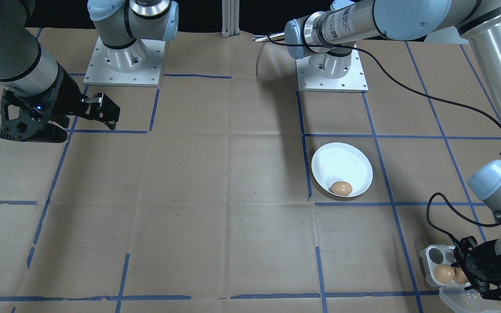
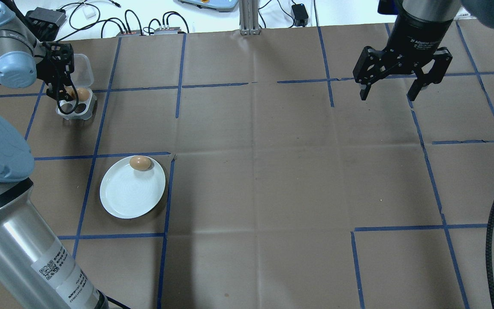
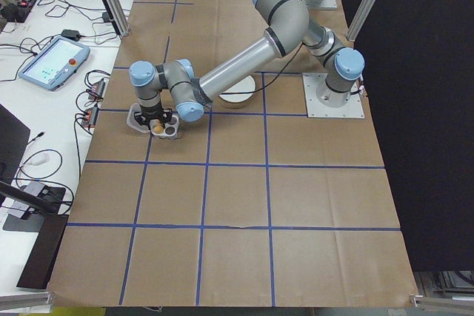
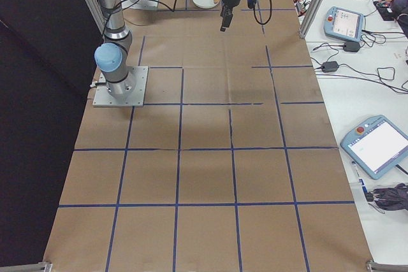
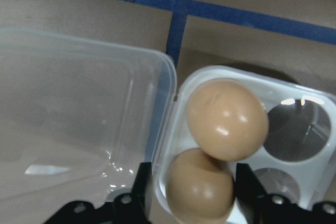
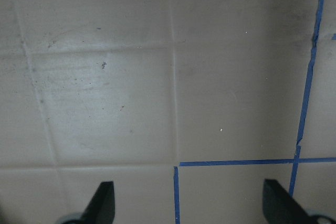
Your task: Place egg on plate
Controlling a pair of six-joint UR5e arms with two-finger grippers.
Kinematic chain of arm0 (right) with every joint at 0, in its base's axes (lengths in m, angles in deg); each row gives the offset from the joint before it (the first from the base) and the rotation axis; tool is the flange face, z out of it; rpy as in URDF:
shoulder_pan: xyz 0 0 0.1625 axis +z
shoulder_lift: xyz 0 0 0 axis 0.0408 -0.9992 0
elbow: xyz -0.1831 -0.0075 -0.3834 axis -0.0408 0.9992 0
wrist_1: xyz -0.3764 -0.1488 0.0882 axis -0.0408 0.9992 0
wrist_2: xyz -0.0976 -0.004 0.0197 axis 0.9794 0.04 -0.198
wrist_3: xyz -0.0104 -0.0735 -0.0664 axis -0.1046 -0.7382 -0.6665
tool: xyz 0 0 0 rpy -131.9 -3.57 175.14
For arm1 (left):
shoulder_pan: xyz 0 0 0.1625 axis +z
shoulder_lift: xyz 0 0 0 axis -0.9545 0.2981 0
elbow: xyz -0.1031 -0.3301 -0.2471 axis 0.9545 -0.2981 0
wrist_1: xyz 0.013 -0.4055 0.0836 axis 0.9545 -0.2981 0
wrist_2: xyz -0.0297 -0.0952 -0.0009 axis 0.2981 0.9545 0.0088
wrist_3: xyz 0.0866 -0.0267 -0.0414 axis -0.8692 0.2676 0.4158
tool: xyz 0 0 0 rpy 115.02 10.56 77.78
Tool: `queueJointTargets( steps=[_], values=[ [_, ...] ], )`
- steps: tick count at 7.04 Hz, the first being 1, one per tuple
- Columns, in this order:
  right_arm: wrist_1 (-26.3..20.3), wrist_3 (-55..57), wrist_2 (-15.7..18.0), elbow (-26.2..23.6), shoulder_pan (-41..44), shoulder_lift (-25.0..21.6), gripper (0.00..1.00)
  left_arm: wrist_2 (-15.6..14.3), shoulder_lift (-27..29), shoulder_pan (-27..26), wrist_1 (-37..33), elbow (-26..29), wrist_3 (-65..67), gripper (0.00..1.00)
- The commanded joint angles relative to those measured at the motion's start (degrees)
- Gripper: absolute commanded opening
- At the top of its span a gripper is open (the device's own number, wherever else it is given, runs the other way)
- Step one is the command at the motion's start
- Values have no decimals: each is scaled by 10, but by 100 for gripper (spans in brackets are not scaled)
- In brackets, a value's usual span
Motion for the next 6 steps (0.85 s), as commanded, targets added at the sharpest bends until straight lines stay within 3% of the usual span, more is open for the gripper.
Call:
queueJointTargets(
  steps=[1, 3, 6],
  values=[
    [0, 0, -1, 0, 0, 0, 100, -1, -6, 0, 0, -1, 0, 1],
    [0, 0, 0, 0, 0, 0, 100, 0, -35, 0, -11, -23, 2, 0],
    [0, 0, 0, 0, 0, 0, 100, -1, -160, -3, -19, -166, 77, 0]
  ],
)
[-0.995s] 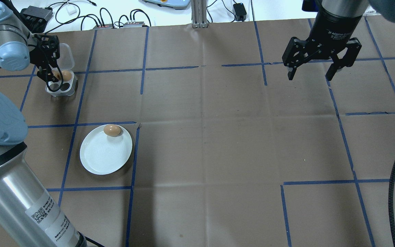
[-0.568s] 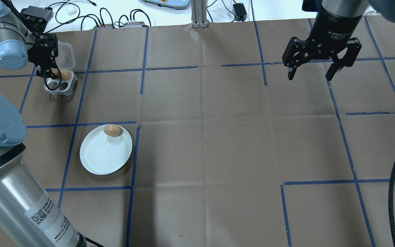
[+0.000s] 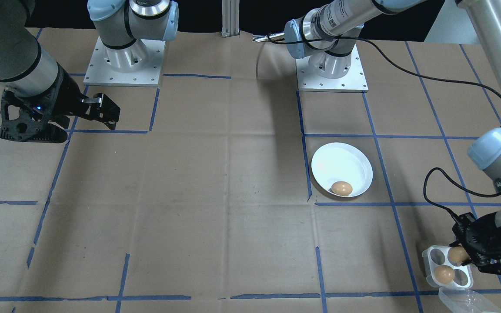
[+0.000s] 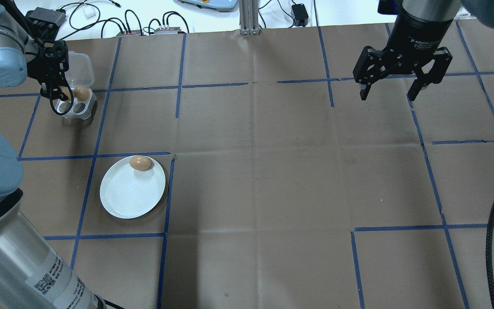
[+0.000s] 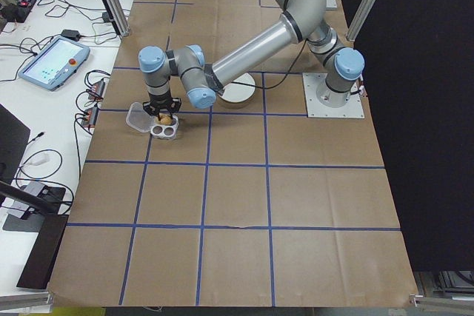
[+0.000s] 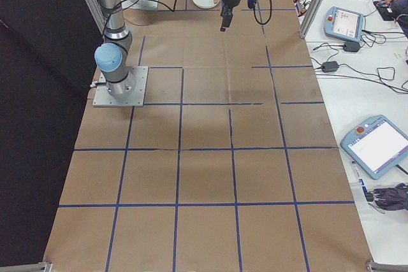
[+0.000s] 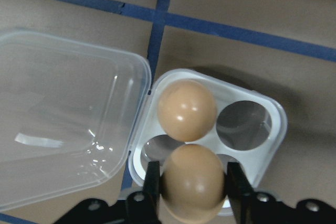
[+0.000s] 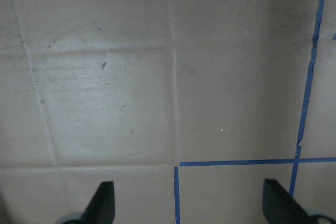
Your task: Place egg on plate
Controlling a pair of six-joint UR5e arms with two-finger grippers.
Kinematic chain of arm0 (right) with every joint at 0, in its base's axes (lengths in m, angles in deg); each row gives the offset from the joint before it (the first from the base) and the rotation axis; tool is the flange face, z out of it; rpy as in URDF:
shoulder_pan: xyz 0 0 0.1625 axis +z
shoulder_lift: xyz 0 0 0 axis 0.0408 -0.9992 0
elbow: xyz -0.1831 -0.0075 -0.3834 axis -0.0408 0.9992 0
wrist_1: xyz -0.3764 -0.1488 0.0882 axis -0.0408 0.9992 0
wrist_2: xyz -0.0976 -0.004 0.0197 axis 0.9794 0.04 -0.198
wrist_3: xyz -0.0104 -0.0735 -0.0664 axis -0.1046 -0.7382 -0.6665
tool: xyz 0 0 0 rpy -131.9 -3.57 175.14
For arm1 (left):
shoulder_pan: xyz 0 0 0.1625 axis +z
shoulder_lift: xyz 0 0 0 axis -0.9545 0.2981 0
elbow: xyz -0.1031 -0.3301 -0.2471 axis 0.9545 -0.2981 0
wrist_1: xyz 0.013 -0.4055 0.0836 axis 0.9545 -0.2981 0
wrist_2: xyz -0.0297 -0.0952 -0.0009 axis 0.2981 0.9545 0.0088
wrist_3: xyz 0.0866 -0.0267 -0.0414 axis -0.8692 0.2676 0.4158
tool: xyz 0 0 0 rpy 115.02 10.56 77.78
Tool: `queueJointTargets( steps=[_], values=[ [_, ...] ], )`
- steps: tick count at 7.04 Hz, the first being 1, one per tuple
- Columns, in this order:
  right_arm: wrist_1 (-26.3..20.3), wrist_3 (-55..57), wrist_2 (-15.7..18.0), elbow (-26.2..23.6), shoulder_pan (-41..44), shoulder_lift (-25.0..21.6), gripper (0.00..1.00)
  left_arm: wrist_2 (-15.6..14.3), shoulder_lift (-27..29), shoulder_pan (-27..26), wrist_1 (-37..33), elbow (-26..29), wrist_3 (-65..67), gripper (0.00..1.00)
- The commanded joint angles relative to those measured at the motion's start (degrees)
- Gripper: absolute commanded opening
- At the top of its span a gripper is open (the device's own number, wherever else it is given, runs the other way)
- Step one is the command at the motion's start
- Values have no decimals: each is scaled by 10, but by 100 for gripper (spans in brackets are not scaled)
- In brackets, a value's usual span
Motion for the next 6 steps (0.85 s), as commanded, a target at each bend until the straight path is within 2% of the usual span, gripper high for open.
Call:
queueJointTargets(
  steps=[1, 3, 4, 5, 6],
  values=[
    [0, 0, 1, 0, 0, 0, 100, 1, -93, -7, -1, -114, 80, 0],
    [0, 0, 0, 0, 0, 0, 100, 10, -154, -14, 6, -231, 185, 0],
    [0, 0, 0, 0, 0, 1, 100, 17, -173, -16, 7, -272, 233, 0],
    [0, 0, 0, 0, 0, 0, 100, 36, -189, -36, 6, -289, 261, 0],
    [0, 0, 1, 0, 0, 0, 100, 36, -211, -69, 0, -303, 283, 0]
  ],
)
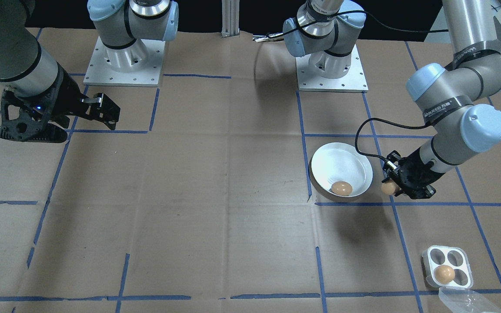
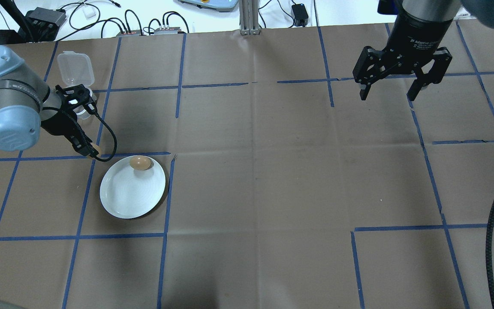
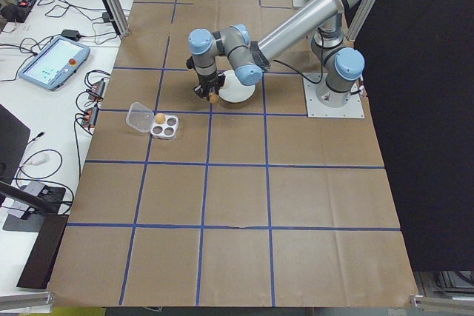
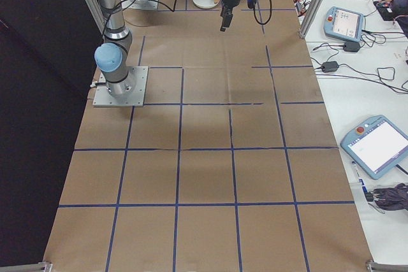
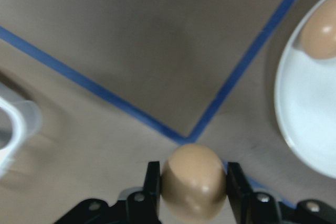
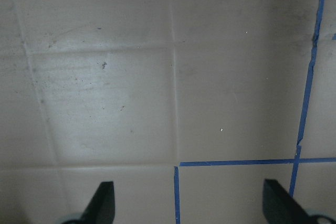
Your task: Place egg on plate
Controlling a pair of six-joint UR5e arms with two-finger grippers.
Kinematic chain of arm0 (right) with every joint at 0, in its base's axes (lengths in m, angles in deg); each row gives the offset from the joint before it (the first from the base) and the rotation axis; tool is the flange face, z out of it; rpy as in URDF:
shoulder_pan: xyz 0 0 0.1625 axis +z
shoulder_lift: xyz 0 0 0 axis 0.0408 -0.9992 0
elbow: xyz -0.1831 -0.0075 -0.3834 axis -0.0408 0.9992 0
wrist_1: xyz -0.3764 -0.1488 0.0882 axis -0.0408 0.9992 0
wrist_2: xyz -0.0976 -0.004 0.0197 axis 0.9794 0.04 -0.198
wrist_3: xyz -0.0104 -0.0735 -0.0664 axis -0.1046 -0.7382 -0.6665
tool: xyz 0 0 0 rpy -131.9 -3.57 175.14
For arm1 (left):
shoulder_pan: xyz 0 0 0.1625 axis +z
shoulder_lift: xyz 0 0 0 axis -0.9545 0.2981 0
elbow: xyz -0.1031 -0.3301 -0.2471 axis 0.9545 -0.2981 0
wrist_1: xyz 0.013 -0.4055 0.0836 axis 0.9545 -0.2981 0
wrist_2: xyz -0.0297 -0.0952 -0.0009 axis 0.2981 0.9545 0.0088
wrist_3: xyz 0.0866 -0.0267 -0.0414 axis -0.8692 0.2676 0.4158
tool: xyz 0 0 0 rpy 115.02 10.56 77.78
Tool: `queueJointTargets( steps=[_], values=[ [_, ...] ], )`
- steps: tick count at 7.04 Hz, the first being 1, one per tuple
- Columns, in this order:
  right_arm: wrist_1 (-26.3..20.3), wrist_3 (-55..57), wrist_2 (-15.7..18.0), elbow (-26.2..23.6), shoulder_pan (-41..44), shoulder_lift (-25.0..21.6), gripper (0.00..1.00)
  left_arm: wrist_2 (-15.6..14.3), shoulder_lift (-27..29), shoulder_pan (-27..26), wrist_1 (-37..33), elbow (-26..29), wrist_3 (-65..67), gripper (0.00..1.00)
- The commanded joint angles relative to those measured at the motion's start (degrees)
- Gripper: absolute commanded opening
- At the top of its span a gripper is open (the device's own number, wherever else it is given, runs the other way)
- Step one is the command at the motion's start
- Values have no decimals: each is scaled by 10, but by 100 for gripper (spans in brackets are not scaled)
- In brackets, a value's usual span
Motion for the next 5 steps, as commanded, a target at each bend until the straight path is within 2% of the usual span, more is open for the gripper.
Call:
queueJointTargets(
  steps=[1, 2, 3, 5],
  values=[
    [0, 0, 0, 0, 0, 0, 100, 9, -37, -48, -5, -45, 57, 0],
    [0, 0, 1, 0, 0, 0, 100, 8, -41, -48, 1, -65, 70, 22],
    [0, 0, 1, 0, 0, 1, 100, 9, -41, -47, 1, -70, 72, 99],
    [0, 0, 0, 0, 0, 0, 100, 4, -42, -45, 0, -66, 72, 100]
  ],
)
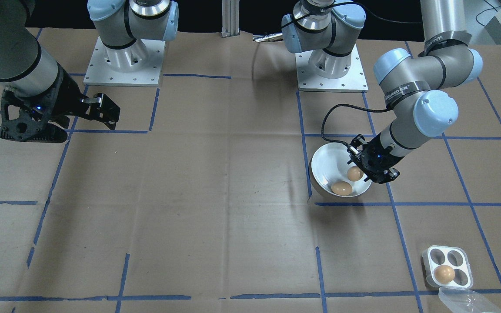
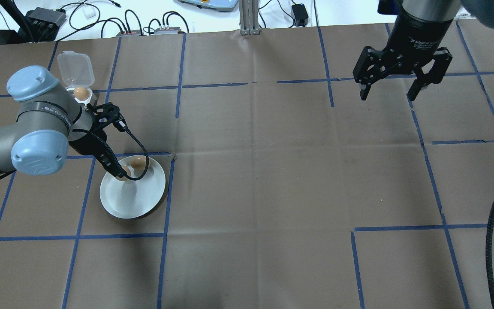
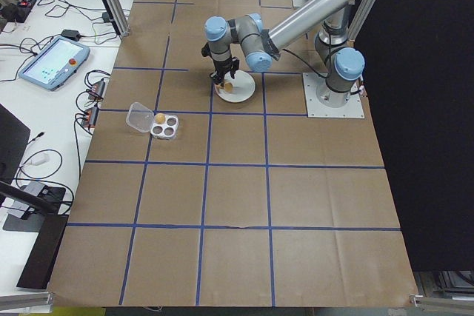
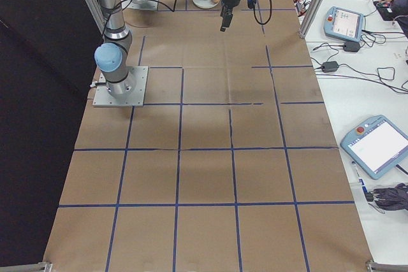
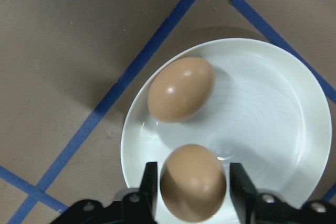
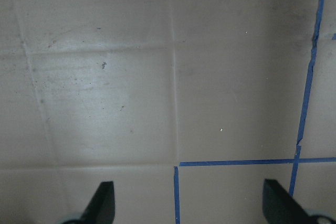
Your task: Place egg on plate
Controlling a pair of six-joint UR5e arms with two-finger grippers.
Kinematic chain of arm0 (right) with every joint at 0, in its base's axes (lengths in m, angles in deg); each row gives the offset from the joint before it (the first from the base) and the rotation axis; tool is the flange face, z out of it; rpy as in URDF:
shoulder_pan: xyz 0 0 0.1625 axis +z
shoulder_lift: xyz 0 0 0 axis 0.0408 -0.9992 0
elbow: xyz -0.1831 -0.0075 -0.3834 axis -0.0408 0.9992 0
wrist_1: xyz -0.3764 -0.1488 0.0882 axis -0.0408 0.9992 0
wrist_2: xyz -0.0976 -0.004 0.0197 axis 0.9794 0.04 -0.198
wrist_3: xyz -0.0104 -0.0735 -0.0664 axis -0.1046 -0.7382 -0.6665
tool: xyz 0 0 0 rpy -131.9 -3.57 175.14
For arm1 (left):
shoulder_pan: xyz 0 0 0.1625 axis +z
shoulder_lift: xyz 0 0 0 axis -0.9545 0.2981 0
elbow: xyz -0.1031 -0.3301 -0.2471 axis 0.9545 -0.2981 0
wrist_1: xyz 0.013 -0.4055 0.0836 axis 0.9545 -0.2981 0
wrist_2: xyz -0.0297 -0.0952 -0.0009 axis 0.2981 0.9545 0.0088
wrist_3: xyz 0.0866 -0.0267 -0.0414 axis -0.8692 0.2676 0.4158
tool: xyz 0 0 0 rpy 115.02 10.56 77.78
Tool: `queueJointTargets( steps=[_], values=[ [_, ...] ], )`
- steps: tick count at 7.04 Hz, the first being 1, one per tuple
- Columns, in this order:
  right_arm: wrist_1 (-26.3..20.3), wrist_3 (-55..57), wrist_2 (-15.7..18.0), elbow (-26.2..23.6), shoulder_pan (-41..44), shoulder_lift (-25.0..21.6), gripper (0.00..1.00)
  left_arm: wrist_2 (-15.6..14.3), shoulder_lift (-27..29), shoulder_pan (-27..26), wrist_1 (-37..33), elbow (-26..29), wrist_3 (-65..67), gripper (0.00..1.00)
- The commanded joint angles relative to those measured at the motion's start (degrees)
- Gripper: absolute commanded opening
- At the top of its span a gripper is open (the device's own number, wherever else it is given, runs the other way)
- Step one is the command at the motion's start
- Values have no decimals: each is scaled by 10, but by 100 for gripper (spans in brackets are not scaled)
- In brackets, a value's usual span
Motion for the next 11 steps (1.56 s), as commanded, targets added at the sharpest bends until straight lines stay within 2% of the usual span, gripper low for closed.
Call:
queueJointTargets(
  steps=[1, 2, 4, 7, 8, 9, 11],
  values=[
    [0, 0, 0, 0, 0, -1, 100, -8, -1, 2, 2, 8, -2, 100],
    [0, 0, 0, 0, 0, -1, 100, -8, 3, 10, 5, 22, -6, 100],
    [0, 0, 0, 0, 0, -1, 100, -10, 39, 23, -2, 113, -14, 99],
    [0, 0, 0, 0, 0, -1, 100, -9, 146, 56, 0, 232, -7, 99],
    [0, 0, 0, 0, 0, -1, 100, -3, 173, 57, 0, 272, 20, 98],
    [0, 0, 0, 0, 0, 0, 100, -2, 193, 57, 4, 299, 81, 93],
    [0, 0, 0, 0, 0, 0, 100, -3, 231, 58, 6, 335, 229, 94]
  ],
)
